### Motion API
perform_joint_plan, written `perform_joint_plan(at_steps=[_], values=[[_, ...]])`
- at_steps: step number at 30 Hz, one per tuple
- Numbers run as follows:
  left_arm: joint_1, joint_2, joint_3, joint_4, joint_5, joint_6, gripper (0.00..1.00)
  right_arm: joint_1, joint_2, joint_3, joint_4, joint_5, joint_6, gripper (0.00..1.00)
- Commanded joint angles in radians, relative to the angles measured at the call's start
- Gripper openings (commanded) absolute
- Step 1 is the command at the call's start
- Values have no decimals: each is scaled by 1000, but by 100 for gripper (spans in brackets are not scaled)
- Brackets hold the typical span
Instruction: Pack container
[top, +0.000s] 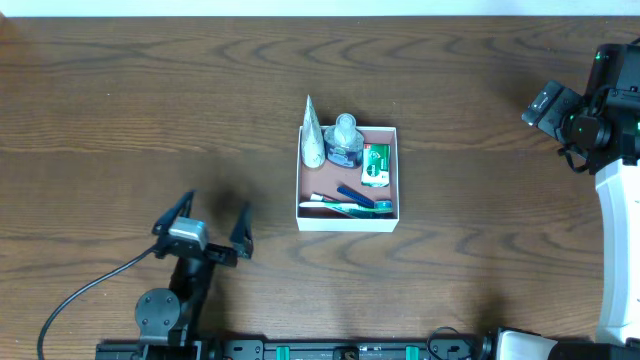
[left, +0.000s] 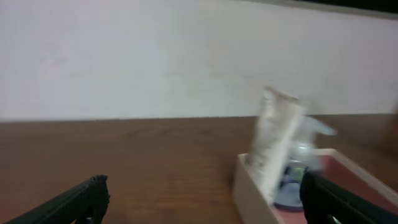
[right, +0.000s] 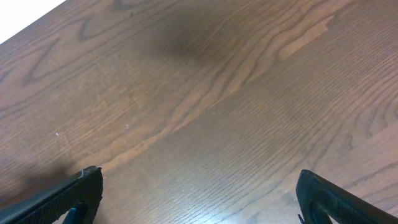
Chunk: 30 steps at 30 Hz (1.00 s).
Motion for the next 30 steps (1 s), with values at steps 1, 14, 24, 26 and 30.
perform_joint_plan(at_steps=[1, 14, 24, 26, 30], values=[[4, -9, -13, -26, -130, -50, 98, -5, 0, 2, -1, 17, -10, 99], [8, -8, -55, -147, -202, -22, 98, -5, 0, 2, -1, 17, -10, 99], [7, -6, -55, -142, -203, -12, 98, -5, 0, 2, -1, 17, -10, 99], [7, -6, -55, -142, -203, -12, 98, -5, 0, 2, -1, 17, -10, 99], [7, -6, -55, -142, -203, -12, 98, -5, 0, 2, -1, 17, -10, 99]])
